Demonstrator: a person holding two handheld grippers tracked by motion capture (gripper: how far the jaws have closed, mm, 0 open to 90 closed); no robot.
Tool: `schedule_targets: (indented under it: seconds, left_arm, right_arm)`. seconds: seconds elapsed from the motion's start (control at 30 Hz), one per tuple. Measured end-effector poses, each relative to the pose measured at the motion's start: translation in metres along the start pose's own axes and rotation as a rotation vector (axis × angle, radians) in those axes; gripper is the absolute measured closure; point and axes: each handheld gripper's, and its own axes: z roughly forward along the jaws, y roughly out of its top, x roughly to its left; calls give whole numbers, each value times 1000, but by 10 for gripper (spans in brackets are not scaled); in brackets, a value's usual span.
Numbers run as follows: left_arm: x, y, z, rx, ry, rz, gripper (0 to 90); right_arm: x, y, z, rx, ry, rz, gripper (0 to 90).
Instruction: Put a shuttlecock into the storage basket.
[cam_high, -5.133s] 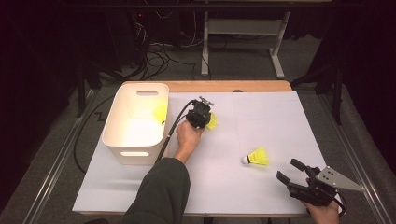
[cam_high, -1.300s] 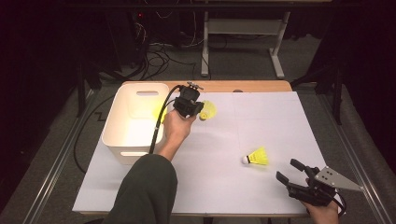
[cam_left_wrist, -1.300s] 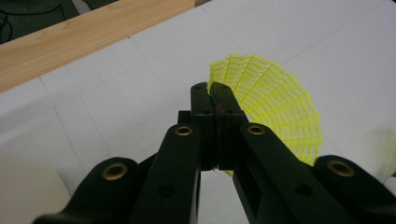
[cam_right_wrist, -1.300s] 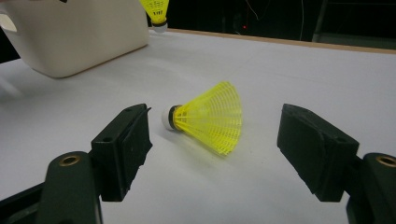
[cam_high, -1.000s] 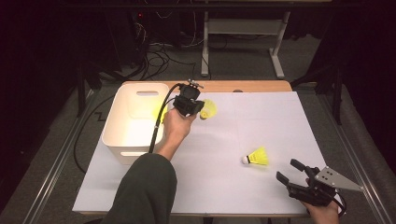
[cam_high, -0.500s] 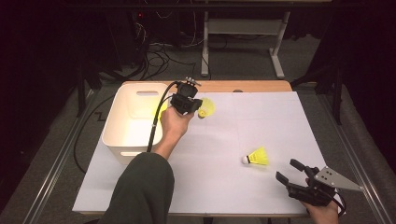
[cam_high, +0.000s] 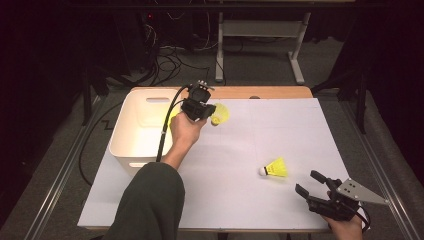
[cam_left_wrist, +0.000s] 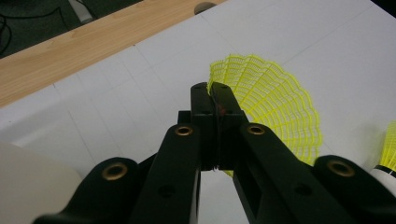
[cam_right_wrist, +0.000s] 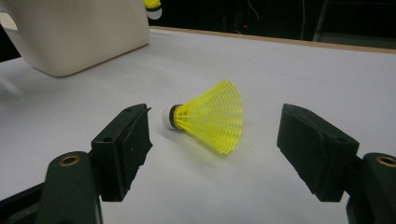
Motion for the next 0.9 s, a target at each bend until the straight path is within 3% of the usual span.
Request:
schedule_targets:
  seconds: [0.9]
  left_arm:
    - [13, 4, -20, -1, -18, -4, 898]
  right_arm:
    - [0, 0, 0, 2, 1, 2, 261]
